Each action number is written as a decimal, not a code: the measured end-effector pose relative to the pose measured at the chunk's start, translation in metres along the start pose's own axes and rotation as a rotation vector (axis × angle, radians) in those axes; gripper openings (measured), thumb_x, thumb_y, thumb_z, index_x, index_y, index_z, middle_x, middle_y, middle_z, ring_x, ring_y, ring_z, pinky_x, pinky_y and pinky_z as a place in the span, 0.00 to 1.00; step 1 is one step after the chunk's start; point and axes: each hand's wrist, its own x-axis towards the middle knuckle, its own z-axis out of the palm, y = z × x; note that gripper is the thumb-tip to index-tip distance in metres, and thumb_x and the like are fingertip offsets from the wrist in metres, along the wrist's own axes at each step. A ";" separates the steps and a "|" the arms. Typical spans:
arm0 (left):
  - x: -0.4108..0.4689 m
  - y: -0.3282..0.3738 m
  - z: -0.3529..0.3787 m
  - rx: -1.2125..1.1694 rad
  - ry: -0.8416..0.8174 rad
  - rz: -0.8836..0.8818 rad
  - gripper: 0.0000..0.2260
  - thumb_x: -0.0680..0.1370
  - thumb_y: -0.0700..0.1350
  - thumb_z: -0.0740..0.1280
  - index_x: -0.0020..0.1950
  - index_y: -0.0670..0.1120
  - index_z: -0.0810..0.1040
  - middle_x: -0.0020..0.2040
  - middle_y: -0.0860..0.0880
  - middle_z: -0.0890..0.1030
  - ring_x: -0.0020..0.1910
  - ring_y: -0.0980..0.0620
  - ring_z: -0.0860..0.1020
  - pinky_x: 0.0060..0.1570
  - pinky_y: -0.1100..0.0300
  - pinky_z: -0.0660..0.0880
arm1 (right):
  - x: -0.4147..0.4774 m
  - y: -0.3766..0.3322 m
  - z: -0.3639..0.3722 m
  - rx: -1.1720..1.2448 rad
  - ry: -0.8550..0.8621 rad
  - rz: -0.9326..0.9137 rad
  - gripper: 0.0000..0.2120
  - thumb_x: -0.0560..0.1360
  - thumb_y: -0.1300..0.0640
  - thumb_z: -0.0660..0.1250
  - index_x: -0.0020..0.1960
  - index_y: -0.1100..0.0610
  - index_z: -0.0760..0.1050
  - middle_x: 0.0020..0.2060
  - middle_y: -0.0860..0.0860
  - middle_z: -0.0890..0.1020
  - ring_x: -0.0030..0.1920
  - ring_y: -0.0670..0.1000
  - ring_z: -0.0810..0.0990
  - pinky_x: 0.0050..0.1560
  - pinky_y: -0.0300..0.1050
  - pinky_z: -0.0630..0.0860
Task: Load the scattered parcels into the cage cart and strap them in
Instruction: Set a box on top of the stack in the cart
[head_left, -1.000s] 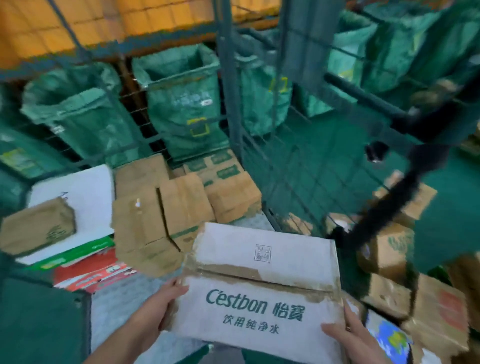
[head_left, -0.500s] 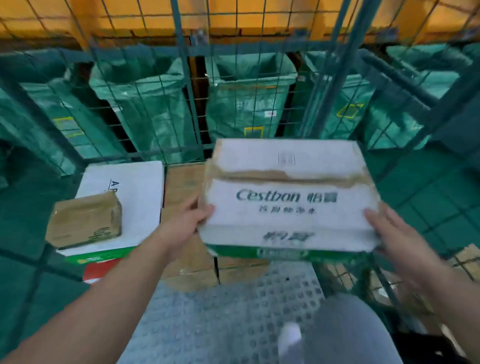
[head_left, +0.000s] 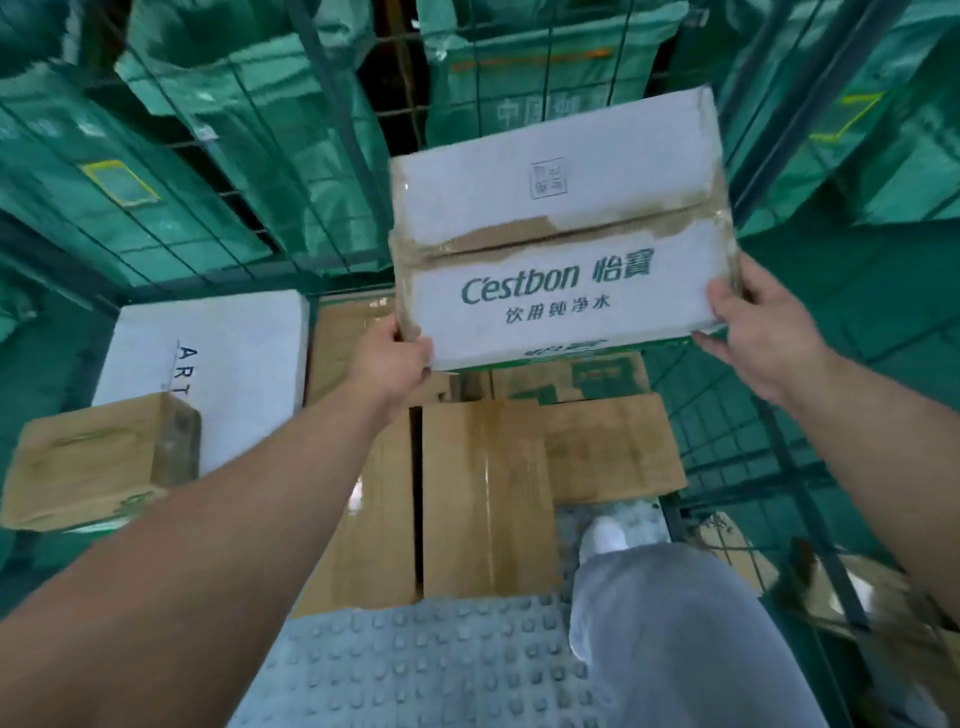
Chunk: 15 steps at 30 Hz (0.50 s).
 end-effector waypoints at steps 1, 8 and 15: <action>0.016 -0.009 0.008 0.001 0.014 -0.035 0.18 0.82 0.36 0.65 0.70 0.50 0.74 0.57 0.52 0.81 0.51 0.54 0.80 0.49 0.59 0.81 | 0.018 0.009 0.003 0.003 -0.011 0.019 0.17 0.86 0.55 0.60 0.70 0.38 0.73 0.60 0.33 0.80 0.64 0.44 0.77 0.70 0.56 0.73; 0.095 -0.099 0.055 0.076 0.067 -0.224 0.12 0.75 0.46 0.70 0.58 0.54 0.78 0.53 0.54 0.83 0.56 0.47 0.82 0.61 0.44 0.80 | 0.102 0.095 0.001 -0.013 -0.021 0.191 0.19 0.86 0.58 0.60 0.73 0.41 0.72 0.60 0.35 0.80 0.62 0.43 0.78 0.69 0.54 0.74; 0.124 -0.126 0.090 0.116 0.127 -0.278 0.16 0.80 0.41 0.65 0.67 0.49 0.78 0.51 0.54 0.83 0.54 0.47 0.82 0.60 0.48 0.80 | 0.141 0.149 -0.005 -0.166 -0.041 0.222 0.20 0.86 0.56 0.59 0.76 0.42 0.69 0.59 0.36 0.79 0.58 0.44 0.79 0.66 0.51 0.76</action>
